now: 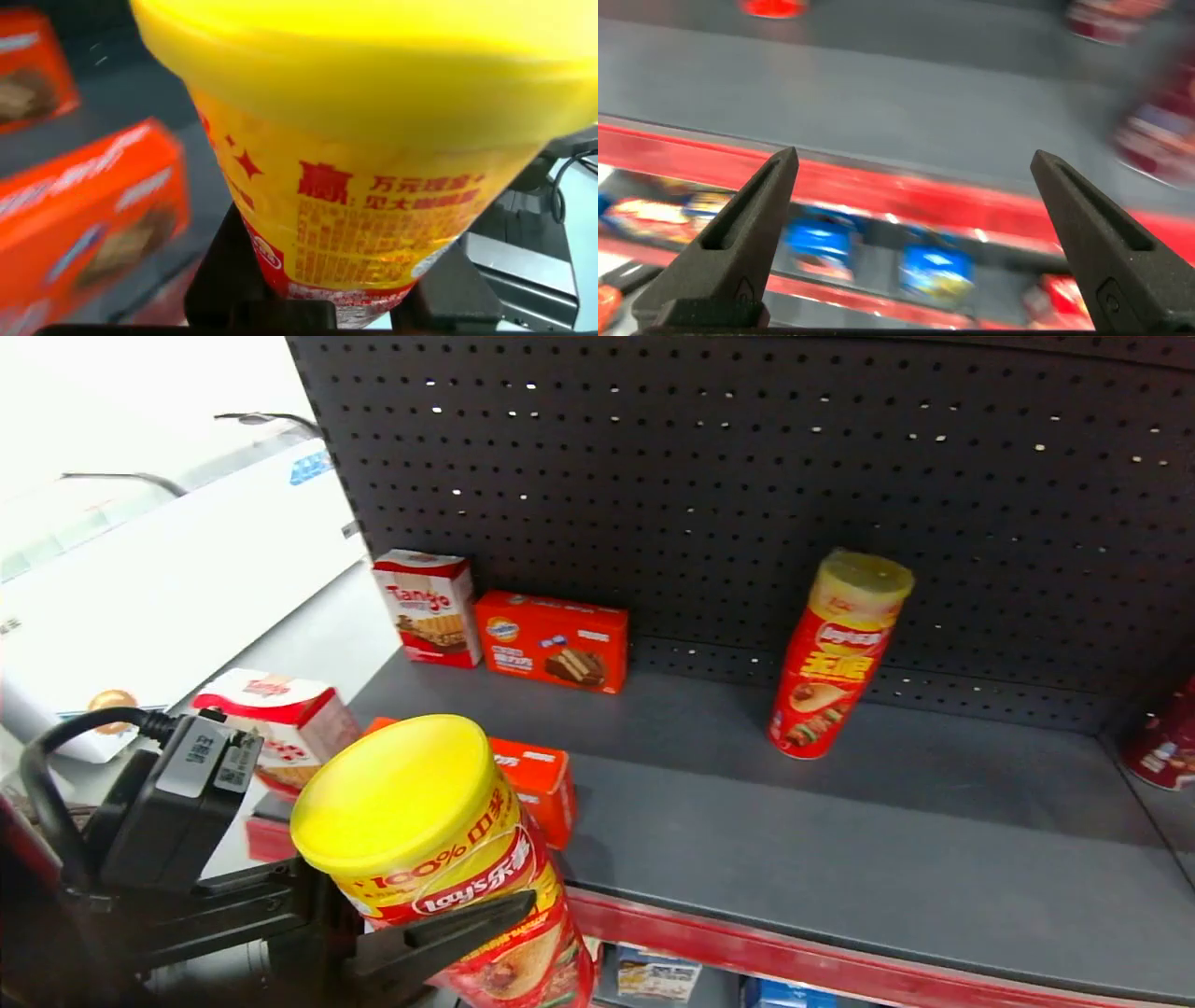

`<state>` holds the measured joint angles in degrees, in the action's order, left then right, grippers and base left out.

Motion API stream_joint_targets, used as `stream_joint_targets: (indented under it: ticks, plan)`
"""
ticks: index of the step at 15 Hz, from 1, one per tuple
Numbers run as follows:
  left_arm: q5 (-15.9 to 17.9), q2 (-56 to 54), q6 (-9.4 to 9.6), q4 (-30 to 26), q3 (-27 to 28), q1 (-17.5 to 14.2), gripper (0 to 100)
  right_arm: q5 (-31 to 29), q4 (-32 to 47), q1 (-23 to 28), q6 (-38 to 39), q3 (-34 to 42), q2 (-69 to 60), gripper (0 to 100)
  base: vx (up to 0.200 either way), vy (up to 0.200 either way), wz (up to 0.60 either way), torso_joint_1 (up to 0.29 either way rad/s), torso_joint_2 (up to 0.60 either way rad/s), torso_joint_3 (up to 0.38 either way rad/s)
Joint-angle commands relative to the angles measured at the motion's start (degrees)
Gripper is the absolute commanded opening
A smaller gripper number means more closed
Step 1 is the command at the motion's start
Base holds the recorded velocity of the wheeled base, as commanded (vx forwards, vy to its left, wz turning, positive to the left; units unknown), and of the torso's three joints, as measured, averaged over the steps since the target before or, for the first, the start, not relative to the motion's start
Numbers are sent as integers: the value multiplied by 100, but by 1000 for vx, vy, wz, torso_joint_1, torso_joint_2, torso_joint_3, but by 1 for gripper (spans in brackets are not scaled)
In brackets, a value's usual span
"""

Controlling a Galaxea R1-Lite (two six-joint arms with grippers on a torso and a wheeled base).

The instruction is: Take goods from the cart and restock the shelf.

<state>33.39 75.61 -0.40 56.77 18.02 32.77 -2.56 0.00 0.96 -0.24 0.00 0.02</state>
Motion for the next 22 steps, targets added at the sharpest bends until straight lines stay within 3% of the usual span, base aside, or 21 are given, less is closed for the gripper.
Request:
stream_joint_targets:
  ticks: [1, 3, 10, 14, 22]
  plan:
    - [1, 24, -4, 1, 35, 10, 0, 1, 0, 0, -2, 0, -2, 100, 0, 0, -600, 2, 2, -7]
    - [1, 42, -4, 1, 70, 10, 0, 1, 0, 0, -2, 0, -2, 100, 0, 0, -600, 0, 5, 5]
    - [-17, 16, -13, 1, -26, -104, 0, 45, 0, 0, -11, 0, -2, 100, 0, 0, 0, 0, 0, 0]
    - [-52, -72, -21, -8, -9, -376, 0, 63, 0, 0, -11, 0, -2, 100, 0, 0, 0, 0, 0, 0]
    - [-34, -99, -30, -8, 149, -385, 0, 63, 0, 0, 7, 0, -2, 100, 0, 0, 0, 0, 0, 0]
